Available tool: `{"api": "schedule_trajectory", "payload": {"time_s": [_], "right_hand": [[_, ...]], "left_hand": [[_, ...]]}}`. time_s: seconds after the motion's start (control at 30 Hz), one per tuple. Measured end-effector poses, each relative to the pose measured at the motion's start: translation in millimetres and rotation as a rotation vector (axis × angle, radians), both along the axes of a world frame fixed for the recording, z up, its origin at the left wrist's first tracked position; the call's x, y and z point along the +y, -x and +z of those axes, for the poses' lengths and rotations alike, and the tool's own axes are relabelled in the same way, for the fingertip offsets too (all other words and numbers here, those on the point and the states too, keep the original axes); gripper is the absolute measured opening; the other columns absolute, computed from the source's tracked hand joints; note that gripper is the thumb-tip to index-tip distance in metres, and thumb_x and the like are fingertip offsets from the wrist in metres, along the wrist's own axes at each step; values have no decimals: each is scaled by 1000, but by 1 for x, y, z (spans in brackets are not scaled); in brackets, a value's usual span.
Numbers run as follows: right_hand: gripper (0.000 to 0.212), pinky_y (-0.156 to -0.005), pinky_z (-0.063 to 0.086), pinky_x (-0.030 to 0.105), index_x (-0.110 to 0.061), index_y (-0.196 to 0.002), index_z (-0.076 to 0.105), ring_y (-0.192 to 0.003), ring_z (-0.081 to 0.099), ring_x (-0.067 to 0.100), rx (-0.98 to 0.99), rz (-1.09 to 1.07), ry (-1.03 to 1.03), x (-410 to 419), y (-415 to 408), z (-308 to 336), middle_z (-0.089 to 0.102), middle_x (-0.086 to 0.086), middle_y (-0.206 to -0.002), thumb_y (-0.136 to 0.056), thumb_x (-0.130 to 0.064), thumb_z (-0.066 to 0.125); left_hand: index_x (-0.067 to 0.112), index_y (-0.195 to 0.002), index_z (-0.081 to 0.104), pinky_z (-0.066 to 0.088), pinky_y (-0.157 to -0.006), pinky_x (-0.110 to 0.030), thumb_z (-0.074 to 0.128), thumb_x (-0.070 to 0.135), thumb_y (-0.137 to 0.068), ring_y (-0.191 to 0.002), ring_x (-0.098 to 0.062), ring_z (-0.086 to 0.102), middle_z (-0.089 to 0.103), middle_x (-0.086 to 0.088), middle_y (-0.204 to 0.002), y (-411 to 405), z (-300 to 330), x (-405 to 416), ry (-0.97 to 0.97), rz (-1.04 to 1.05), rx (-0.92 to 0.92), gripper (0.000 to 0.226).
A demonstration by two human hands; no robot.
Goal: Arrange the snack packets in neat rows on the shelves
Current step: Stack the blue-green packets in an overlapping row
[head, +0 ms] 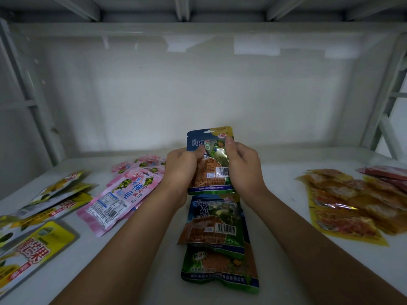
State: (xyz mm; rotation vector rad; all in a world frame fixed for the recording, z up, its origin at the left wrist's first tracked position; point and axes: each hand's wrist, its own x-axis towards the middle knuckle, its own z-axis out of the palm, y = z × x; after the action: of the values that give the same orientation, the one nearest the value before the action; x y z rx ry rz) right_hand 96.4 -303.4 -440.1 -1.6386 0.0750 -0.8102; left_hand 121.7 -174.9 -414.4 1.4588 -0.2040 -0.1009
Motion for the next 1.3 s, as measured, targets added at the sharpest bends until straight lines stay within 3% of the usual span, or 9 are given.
{"api": "schedule_trajectory", "payload": {"time_s": [0.17,0.27,0.4,0.53,0.67,0.77,1.0,1.2,1.3], "right_hand": [[26,-63,47,32,-3,-92,61,-68,59,20,3,-57,-13,-3,-2,1,63,7,-74,-107,-24,56],[32,-61,43,32,2,-87,57,-67,55,22,6,-70,-13,-2,-1,3,61,14,-75,-107,-23,56],[39,-65,49,41,4,-89,59,-71,57,24,12,-98,-40,-3,1,5,65,25,-83,-108,-30,54],[42,-69,44,36,1,-83,56,-73,55,22,48,-66,-127,-3,1,8,59,12,-79,-106,-35,56],[49,-76,55,51,2,-89,61,-75,62,30,45,-57,-147,-2,2,9,67,24,-85,-98,-47,61],[33,-72,54,53,-9,-83,63,-70,60,34,7,-55,-102,0,2,8,65,23,-78,-104,-35,61],[35,-70,45,39,-13,-72,53,-69,55,23,42,-21,-144,-2,2,8,56,10,-73,-99,-33,63],[13,-74,57,60,-15,-89,67,-74,65,36,7,13,-144,1,3,6,69,31,-92,-95,-26,61],[12,-63,53,56,-19,-94,68,-72,59,30,-22,7,-154,2,3,8,65,35,-92,-88,-26,59]], "left_hand": [[13,-94,75,59,-60,-30,65,21,-101,-67,-21,75,79,-2,-77,2,0,-2,-1,4,-6,15],[13,-97,76,55,-50,-25,65,19,-102,-61,-16,74,79,-2,-76,4,1,0,17,1,-28,14],[10,-90,75,57,-52,-25,68,25,-102,-62,-16,74,78,-3,-76,5,1,0,4,-21,-58,21],[12,-89,75,54,-50,-23,66,23,-103,-59,-14,72,76,0,-72,7,1,-2,-1,-37,-56,21],[14,-93,75,50,-45,-20,62,12,-100,-54,-10,69,76,3,-70,7,3,-3,9,-24,-19,15],[14,-92,74,53,-50,-23,61,16,-100,-57,-14,70,75,2,-69,7,3,-3,20,-9,-6,14],[19,-101,76,57,-64,-29,58,22,-107,-70,-14,76,81,1,-86,4,-2,-3,32,-21,-92,19],[18,-103,78,56,-73,-32,57,15,-106,-83,-19,77,82,-1,-94,1,-5,-2,24,-33,-108,21],[15,-101,78,60,-76,-38,58,11,-103,-86,-26,77,81,-7,-94,1,-5,-4,63,-30,-68,20]]}}
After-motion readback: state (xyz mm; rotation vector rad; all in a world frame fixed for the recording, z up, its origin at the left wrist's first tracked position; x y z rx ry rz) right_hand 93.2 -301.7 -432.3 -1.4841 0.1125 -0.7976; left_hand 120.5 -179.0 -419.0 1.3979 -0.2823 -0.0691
